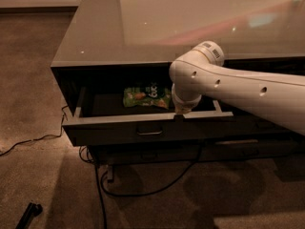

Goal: Open top drawer

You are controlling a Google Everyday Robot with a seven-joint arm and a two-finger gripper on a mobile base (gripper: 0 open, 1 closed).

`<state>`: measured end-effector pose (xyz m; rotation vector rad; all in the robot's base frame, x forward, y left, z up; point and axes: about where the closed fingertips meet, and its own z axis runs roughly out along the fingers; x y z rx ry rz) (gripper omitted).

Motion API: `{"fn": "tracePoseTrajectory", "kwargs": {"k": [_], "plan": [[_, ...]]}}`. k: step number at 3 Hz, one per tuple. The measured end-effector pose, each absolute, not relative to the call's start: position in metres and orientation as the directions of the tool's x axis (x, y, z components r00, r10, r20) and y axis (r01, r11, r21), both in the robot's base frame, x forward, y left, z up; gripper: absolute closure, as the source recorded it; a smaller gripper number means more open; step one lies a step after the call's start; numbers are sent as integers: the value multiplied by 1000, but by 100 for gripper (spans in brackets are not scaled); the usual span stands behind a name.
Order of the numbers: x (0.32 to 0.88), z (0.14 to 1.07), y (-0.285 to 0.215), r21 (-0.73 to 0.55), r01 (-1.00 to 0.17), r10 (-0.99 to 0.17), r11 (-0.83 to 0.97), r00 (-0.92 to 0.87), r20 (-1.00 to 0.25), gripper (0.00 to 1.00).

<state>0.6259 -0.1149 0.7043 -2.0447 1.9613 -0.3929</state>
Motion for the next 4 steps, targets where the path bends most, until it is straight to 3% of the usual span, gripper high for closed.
{"fn": "tracePoseTrajectory", "kwargs": {"k": [4], "plan": [[657, 673, -70, -390, -916, -987, -91, 136, -90, 100]]}}
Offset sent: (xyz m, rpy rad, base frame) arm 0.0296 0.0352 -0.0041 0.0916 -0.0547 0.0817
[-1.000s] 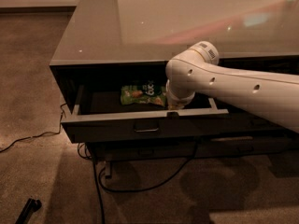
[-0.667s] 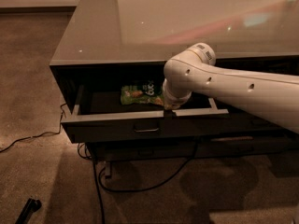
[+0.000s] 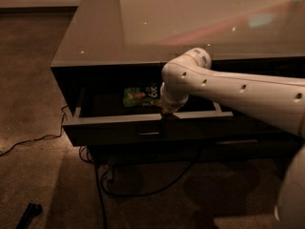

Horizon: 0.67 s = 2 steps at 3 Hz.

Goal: Open top drawer

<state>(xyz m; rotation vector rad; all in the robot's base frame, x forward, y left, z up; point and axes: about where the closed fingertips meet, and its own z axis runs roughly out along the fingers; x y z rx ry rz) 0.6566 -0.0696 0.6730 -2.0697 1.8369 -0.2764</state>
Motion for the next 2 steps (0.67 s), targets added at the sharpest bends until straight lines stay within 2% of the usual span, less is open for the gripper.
{"fn": "tracePoseTrajectory", "kwargs": {"k": [2], "plan": [[656, 630, -65, -305, -946, -987, -114, 143, -76, 100]]}}
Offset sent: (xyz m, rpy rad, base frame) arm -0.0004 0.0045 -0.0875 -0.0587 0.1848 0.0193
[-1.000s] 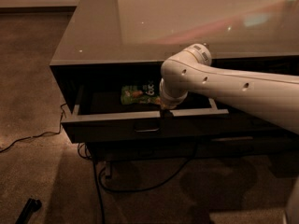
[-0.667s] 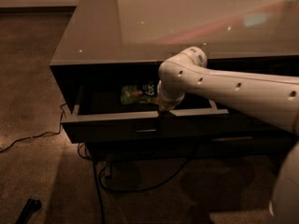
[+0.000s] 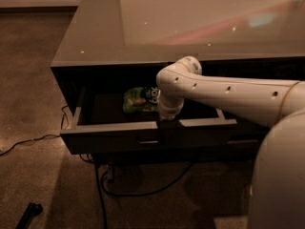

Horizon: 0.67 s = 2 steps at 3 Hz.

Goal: Open top drawer

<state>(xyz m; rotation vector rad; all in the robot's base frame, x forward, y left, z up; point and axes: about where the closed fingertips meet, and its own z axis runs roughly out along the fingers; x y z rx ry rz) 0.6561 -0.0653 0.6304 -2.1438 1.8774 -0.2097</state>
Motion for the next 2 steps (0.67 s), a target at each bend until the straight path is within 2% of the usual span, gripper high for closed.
{"fn": "tracePoseTrajectory", "kwargs": {"k": [2], "plan": [[635, 599, -87, -173, -979, -994, -109, 105, 32, 100]]}}
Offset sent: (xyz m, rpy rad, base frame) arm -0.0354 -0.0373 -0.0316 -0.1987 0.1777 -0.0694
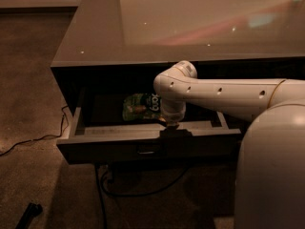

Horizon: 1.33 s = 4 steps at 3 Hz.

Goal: Open top drawer

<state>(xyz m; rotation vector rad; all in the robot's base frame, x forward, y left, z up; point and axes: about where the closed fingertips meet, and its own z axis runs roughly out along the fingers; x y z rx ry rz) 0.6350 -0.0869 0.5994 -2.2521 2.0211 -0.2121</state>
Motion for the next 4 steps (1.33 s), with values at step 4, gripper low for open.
{"fn": "tracePoseTrajectory", "kwargs": {"k": [4], "plan": [[590, 601, -141, -16, -1000, -947, -25, 19, 319, 100]]}}
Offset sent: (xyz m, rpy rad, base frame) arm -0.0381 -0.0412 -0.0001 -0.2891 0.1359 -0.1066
